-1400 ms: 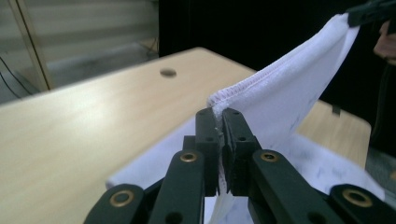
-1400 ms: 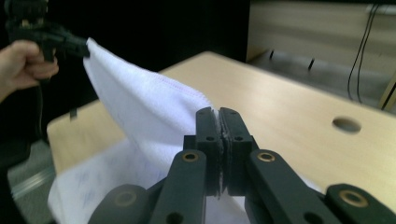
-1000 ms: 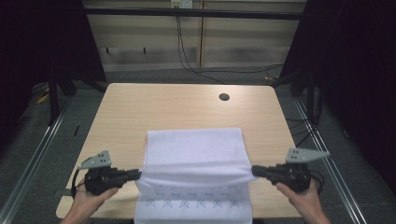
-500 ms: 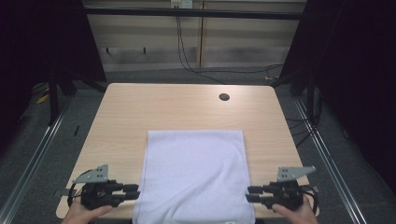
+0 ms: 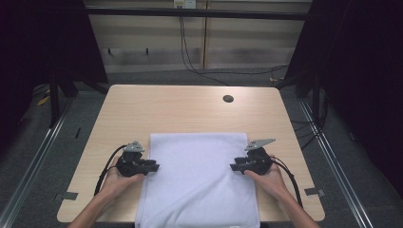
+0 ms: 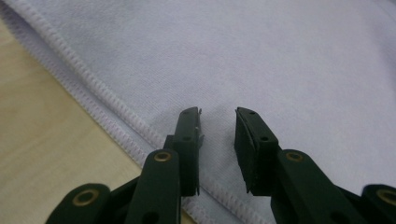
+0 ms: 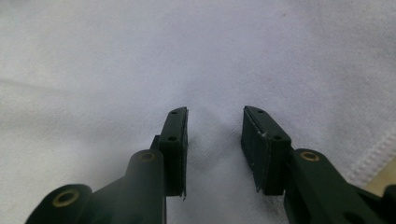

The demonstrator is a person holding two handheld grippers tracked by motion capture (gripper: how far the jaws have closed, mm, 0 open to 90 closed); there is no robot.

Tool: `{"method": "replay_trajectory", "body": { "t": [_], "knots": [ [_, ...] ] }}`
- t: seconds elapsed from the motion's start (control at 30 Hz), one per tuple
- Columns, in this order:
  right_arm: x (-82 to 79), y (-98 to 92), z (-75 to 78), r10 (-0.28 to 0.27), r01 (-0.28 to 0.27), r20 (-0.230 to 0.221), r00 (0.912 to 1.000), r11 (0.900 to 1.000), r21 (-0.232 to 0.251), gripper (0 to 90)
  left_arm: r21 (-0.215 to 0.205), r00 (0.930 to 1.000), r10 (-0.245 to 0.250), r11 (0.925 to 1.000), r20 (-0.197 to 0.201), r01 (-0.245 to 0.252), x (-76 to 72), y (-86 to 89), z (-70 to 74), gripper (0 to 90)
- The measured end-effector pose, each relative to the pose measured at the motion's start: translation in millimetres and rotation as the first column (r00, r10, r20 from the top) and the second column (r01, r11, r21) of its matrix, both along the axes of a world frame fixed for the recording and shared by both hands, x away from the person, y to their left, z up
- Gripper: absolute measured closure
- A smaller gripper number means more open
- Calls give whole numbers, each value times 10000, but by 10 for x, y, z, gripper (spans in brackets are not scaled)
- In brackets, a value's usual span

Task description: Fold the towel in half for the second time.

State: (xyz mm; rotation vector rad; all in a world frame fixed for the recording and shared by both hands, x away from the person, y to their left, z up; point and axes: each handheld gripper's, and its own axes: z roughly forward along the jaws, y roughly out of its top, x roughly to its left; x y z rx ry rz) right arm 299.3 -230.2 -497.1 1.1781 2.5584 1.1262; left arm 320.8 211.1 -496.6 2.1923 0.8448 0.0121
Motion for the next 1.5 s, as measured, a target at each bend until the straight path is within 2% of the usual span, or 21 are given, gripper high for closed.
{"method": "replay_trajectory", "body": {
  "t": [0.07,0.13,0.2,0.27,0.33,0.4,0.47,0.5,0.57,0.67,0.73,0.77,0.83,0.87,0.9,0.93,1.0,1.07,1.17,1.37,1.5],
  "knots": [
    [-85,-1,25,264,-263,-394,9989,9997,18,623,29,9994,-341,9994,-84,342,-102,56,14,731],
    [-161,7,53,646,-648,-674,9956,9979,-1,627,-291,9985,-525,9982,-149,520,-136,116,23,710],
    [-147,-16,106,602,-606,-284,9978,9980,-150,610,-336,9998,-176,9993,79,179,-68,161,54,686],
    [-1,-101,170,49,-49,172,9998,10000,38,557,-833,9989,414,9957,226,-394,74,217,92,656],
    [195,-189,210,-629,645,739,9953,9977,-199,535,-863,9956,900,9924,275,-873,230,259,131,606],
    [404,-282,205,-1090,1092,748,9912,9940,17,526,-973,9877,1460,9853,554,-1402,373,280,169,583],
    [570,-346,168,-1451,1439,675,9871,9893,223,513,-1254,9738,2045,9734,993,-1916,492,282,185,559],
    [639,-365,139,-1443,1429,539,9881,9893,297,503,-1195,9783,1915,9761,788,-1815,559,264,169,557],
    [749,-364,72,-1580,1571,319,9869,9872,283,477,-968,9822,1801,9799,539,-1744,653,222,108,523],
    [829,-344,-8,-1650,1649,108,9862,9863,69,495,-858,9839,1771,9809,238,-1745,722,181,22,500],
    [839,-350,-47,-1569,1569,34,9876,9876,26,524,-652,9900,1380,9881,-291,-1396,778,145,-36,484],
    [840,-354,-45,-1672,1673,-45,9859,9859,74,579,-501,9881,1534,9868,-95,-1537,786,129,-62,523],
    [843,-365,-44,-1417,1422,-261,9896,9897,160,746,-853,9888,1417,9857,-474,-1454,827,135,-98,733],
    [845,-372,-40,-1357,1369,-404,9899,9902,273,813,-760,9894,1382,9871,-440,-1412,831,128,-91,782],
    [845,-380,-27,-1277,1301,-482,9906,9903,494,844,-749,9895,1356,9874,-491,-1390,829,126,-71,805],
    [846,-388,-5,-1313,1348,-565,9897,9888,641,853,-860,9910,1272,9877,-419,-1305,829,132,-47,835],
    [862,-412,53,-1332,1381,-571,9894,9862,918,861,-960,9895,1431,9849,-189,-1443,829,141,19,860],
    [886,-434,154,-1406,1434,-332,9895,9838,1079,866,-938,9894,1452,9852,85,-1438,856,144,101,862],
    [934,-448,359,-1568,1527,225,9874,9801,1266,870,-1222,9864,1613,9801,328,-1562,928,144,251,869],
    [1066,-504,705,-2009,1827,918,9753,9672,1764,873,-1985,9769,1900,9656,978,-1679,1034,161,625,870],
    [1119,-540,899,-2340,2026,1304,9635,9550,2167,874,-2022,9713,1869,9669,1471,-1554,1062,131,858,871]
  ]
}}
